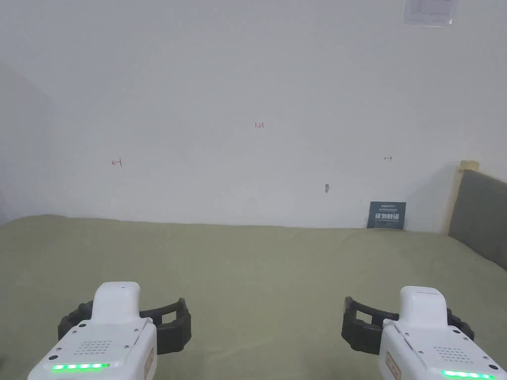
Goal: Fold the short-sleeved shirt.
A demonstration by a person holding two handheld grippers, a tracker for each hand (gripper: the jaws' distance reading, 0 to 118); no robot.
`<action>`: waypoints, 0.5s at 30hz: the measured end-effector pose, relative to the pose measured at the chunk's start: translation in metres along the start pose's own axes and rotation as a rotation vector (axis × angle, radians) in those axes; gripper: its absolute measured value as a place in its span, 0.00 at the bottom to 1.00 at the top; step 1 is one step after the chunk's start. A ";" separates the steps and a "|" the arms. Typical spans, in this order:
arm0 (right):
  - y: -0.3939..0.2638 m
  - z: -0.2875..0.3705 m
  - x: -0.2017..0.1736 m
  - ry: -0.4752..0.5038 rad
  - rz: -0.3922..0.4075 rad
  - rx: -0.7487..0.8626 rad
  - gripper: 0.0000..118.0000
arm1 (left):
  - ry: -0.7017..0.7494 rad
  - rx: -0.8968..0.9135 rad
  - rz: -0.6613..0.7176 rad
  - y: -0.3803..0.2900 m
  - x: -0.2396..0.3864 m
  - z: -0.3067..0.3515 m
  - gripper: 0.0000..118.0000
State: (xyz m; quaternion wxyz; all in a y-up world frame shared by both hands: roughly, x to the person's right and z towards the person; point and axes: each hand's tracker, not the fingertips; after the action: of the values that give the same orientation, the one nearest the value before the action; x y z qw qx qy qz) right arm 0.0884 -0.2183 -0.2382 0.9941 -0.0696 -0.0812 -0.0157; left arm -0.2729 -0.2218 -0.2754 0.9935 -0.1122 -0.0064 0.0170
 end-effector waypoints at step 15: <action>0.001 -0.008 0.002 0.000 0.009 -0.014 1.00 | -0.004 0.000 -0.015 0.003 0.000 -0.006 1.00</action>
State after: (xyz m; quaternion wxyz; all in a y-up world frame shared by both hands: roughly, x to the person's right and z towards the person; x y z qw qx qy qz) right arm 0.0914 -0.2184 -0.2456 0.9937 -0.0770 -0.0807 -0.0120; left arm -0.2731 -0.2205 -0.2818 0.9936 -0.1119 -0.0091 0.0100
